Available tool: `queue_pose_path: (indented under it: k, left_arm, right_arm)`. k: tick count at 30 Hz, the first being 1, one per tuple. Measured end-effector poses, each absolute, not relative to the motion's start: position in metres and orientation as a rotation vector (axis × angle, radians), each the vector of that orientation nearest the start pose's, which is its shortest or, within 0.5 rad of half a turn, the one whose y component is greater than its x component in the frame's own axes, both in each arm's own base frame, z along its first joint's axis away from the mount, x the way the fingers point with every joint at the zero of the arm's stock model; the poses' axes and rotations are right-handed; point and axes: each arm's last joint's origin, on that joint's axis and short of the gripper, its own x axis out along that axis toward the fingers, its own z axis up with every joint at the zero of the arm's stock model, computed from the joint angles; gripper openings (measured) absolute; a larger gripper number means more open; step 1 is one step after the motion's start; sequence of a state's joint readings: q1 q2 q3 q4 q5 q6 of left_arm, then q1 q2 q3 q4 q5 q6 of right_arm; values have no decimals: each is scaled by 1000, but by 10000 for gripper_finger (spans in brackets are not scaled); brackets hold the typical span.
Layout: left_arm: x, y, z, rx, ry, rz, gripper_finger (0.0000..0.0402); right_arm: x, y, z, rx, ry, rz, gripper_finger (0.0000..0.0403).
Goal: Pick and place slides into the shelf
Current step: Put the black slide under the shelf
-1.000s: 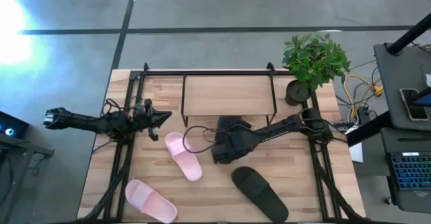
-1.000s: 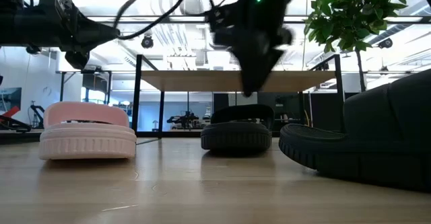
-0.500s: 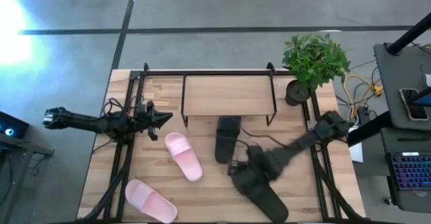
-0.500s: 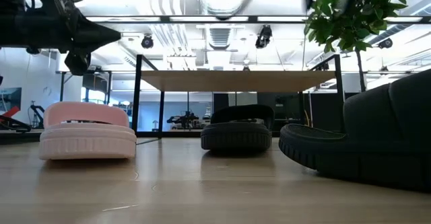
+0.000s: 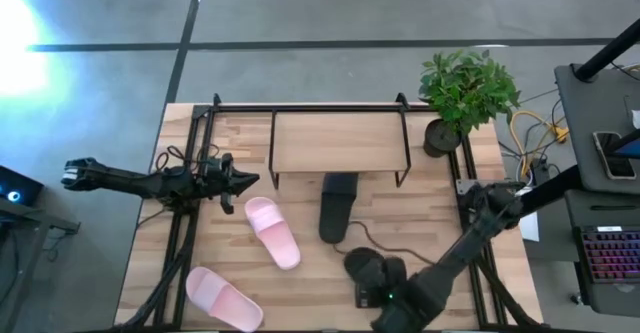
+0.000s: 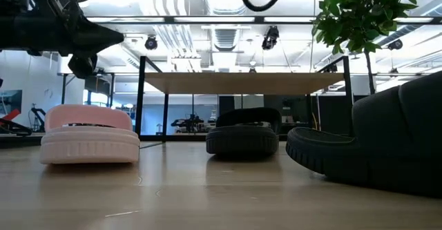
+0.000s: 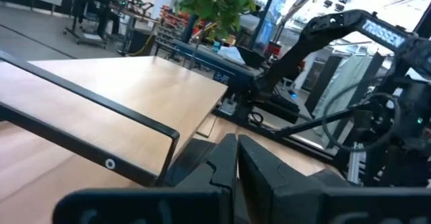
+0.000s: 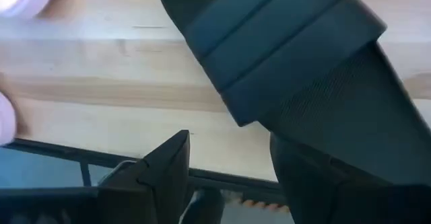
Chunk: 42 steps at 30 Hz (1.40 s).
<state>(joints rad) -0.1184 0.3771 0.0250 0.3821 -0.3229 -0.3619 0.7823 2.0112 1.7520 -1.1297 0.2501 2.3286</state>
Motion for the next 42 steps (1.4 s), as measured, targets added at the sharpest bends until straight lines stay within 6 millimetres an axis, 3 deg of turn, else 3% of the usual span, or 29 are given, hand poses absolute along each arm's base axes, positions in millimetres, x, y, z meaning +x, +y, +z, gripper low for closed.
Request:
queue_pose_path:
  k: [5,9,19,25,32,42]
  left_arm:
    - [121,-5,176,-372,-68,198,0]
    - [121,-5,175,-418,-70,197,0]
    - [123,-5,172,-414,-36,202,0]
    - [123,-5,171,-496,-41,202,0]
    - [123,-5,171,-509,-43,202,0]
    - [125,-6,169,-510,-24,207,0]
  right_arm:
    - [281,297,228,1264,892,-997,199]
    - [280,301,219,1195,802,-989,199]
    - [288,310,166,1083,804,-1071,199]
    - [288,309,164,1081,785,-1078,199]
    - [292,293,171,1003,704,-1125,199]
    - [305,251,175,805,622,-1274,182]
